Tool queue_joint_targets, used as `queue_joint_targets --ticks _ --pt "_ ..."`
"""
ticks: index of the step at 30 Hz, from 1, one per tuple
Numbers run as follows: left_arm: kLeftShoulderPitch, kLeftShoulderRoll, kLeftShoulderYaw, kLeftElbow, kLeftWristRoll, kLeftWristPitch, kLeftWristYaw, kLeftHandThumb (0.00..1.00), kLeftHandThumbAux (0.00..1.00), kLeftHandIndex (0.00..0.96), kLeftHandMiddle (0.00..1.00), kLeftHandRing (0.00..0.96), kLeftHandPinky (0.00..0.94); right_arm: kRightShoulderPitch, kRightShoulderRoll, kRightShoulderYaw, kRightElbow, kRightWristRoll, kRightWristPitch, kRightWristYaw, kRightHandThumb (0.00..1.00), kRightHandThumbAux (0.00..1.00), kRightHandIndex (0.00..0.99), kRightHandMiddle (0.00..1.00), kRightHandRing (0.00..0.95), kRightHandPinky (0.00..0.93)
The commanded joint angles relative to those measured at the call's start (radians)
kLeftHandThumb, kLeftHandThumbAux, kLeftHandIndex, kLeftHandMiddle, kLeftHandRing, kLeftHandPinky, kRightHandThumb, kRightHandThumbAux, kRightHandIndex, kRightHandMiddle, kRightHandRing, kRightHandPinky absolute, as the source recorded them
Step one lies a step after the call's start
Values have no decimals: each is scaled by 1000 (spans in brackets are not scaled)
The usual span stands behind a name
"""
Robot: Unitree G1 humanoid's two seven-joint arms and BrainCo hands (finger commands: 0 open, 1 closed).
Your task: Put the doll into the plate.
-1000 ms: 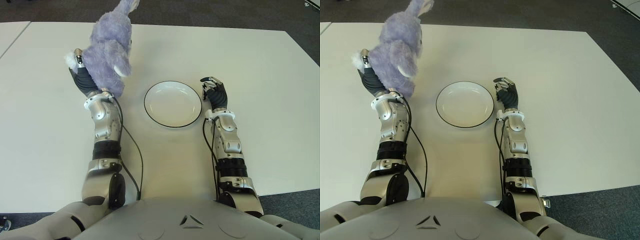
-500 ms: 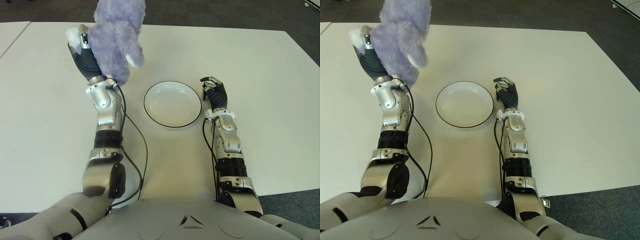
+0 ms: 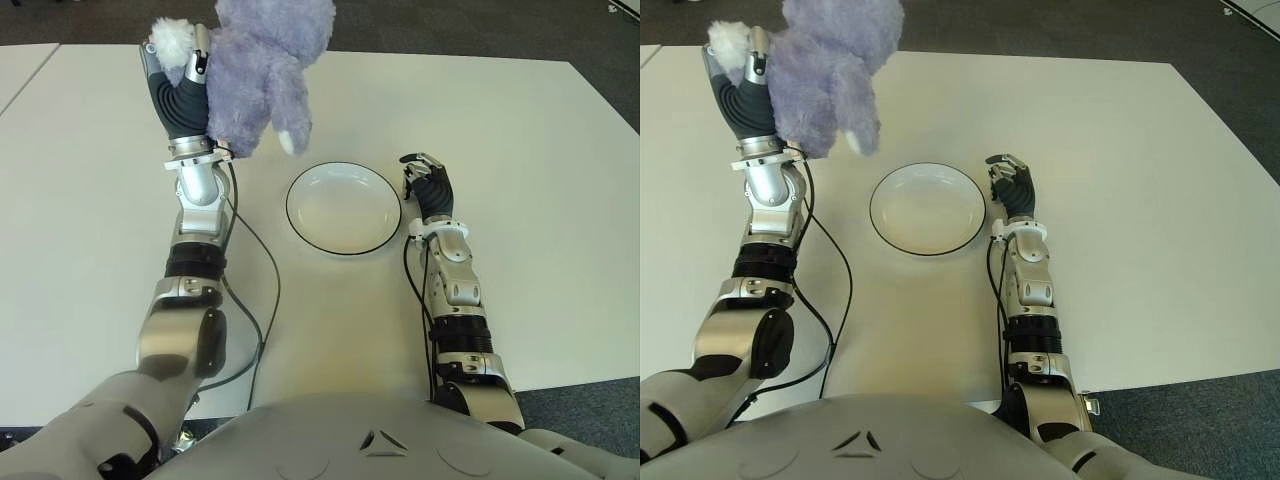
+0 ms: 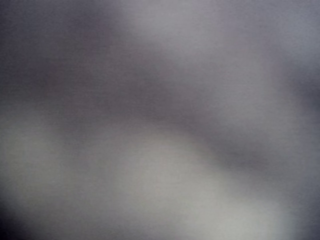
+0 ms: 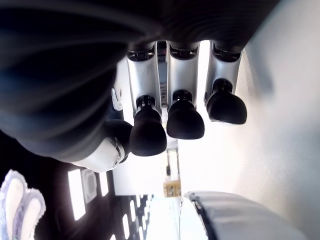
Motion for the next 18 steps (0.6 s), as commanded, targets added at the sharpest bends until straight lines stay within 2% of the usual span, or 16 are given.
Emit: queue_joint_targets --ticks 1,4,9,18 --pt "-44 59 -40 41 178 -58 126 347 796 866 912 918 893 86 18 3 90 2 54 -3 699 722 440 819 804 803" --pt "-64 86 -62 60 264 -64 215 343 795 857 911 915 901 84 19 4 94 2 52 -5 699 722 440 820 806 807" --pt "-93 133 -113 75 395 -32 346 358 791 845 908 914 902 82 22 6 96 3 52 -7 700 721 440 823 811 813" --pt "-124 228 -228 70 533 42 423 362 764 841 908 906 884 79 25 11 103 -3 47 -14 700 721 440 827 814 814"
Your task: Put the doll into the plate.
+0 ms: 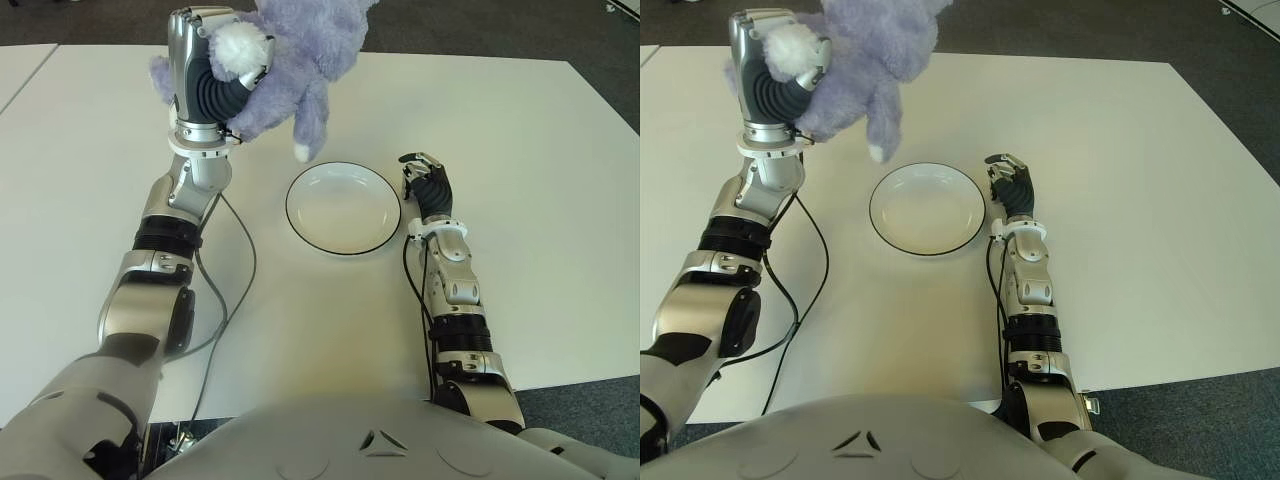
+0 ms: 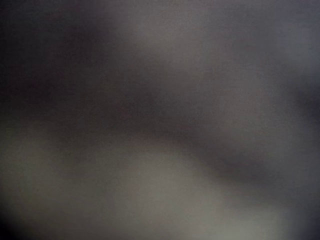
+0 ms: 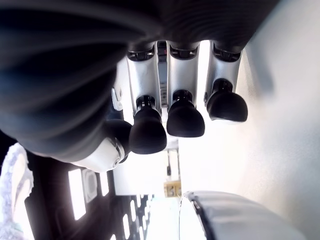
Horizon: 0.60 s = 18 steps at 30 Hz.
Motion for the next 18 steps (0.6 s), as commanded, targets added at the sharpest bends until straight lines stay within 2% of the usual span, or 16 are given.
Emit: queue_joint_targets --ticks 1,9,18 --pt "-24 53 -60 9 61 28 37 359 766 842 908 906 884 85 25 6 91 -4 56 -13 700 721 440 827 814 813" --pt "-57 145 -159 0 165 38 109 344 795 851 914 906 886 75 27 15 109 -16 55 -28 699 721 440 824 809 806" --pt "-82 213 -257 -8 266 58 224 344 817 857 917 907 897 64 29 18 126 -17 51 -31 699 721 440 822 805 801"
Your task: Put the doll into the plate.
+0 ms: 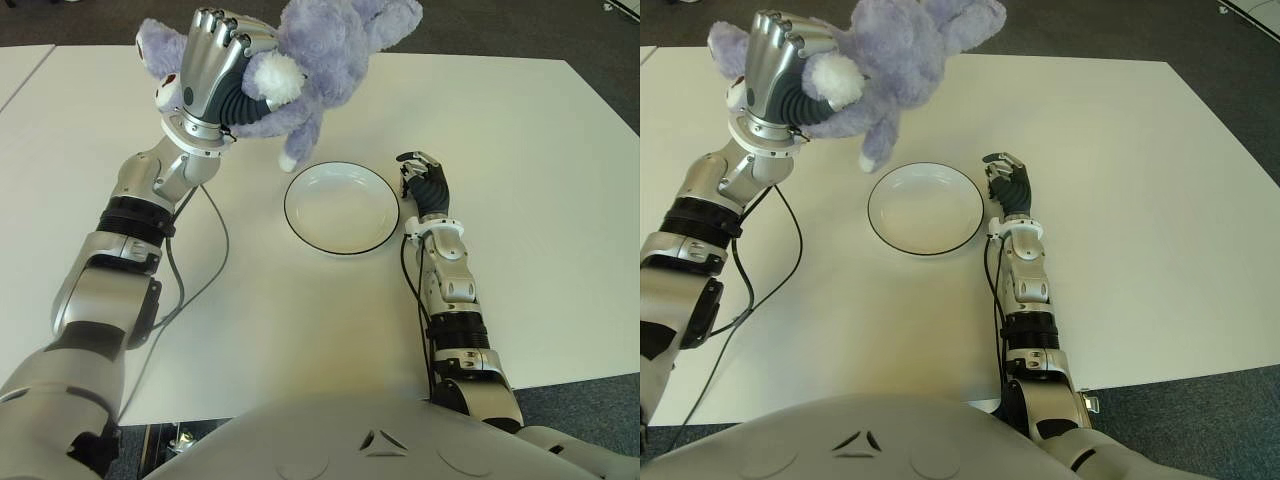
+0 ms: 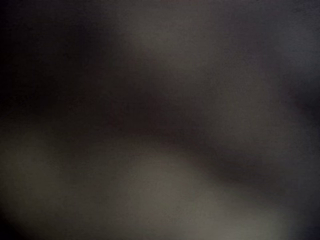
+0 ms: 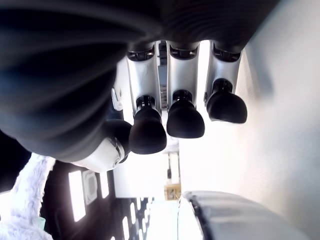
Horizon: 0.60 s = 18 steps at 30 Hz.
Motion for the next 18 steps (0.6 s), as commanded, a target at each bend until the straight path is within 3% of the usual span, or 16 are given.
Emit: queue_joint_targets --ticks 1,9,18 --pt "-27 32 -57 -3 65 15 80 344 818 858 917 907 898 76 24 7 103 -3 68 -9 699 722 440 821 803 799" --pt "-59 71 -165 9 188 79 221 369 811 867 914 909 900 72 32 9 109 -7 62 -20 699 722 440 816 798 796" --pt "-59 89 -237 -5 205 107 220 354 820 871 916 912 907 74 33 12 113 -7 51 -20 699 722 440 825 809 812"
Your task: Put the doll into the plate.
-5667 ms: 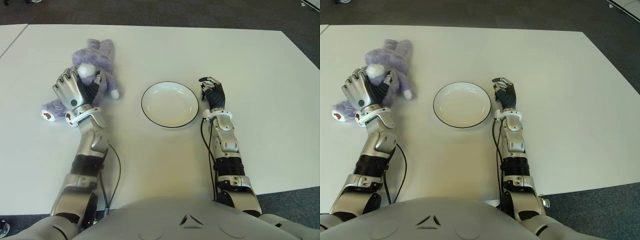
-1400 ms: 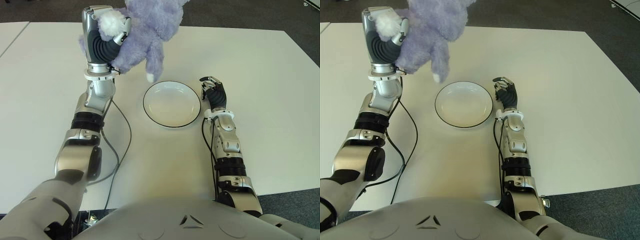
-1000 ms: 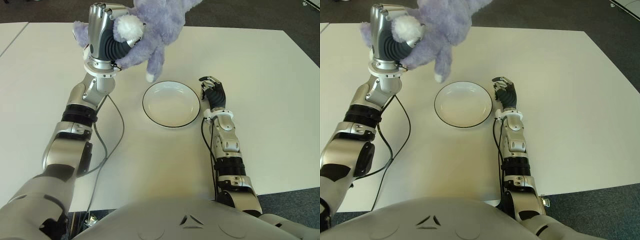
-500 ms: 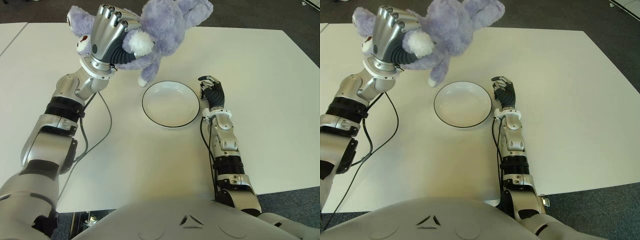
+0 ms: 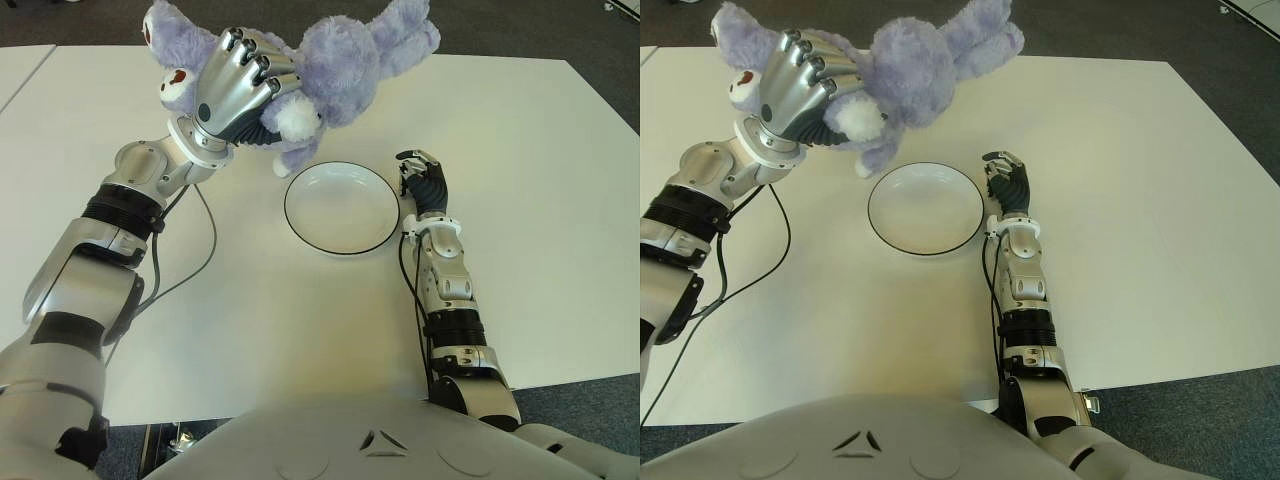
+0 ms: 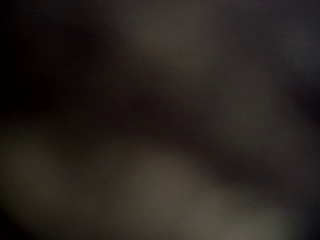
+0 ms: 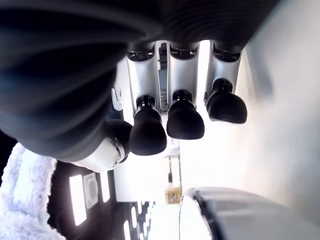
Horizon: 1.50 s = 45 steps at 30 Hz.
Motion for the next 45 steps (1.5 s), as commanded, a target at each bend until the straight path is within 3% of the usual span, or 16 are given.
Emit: queue_joint_targets --ticks 1,17,45 --pt "-3 12 -38 -7 16 21 12 348 822 872 917 913 909 87 22 8 100 -3 56 -2 699 722 440 826 810 813" --pt "23 -53 -136 -21 44 155 63 247 803 877 929 921 913 68 21 11 142 -2 30 3 698 723 439 830 814 813" --pt "82 -156 -186 -85 -13 196 -138 226 781 874 927 921 910 57 38 -1 152 18 31 8 701 722 440 830 817 818"
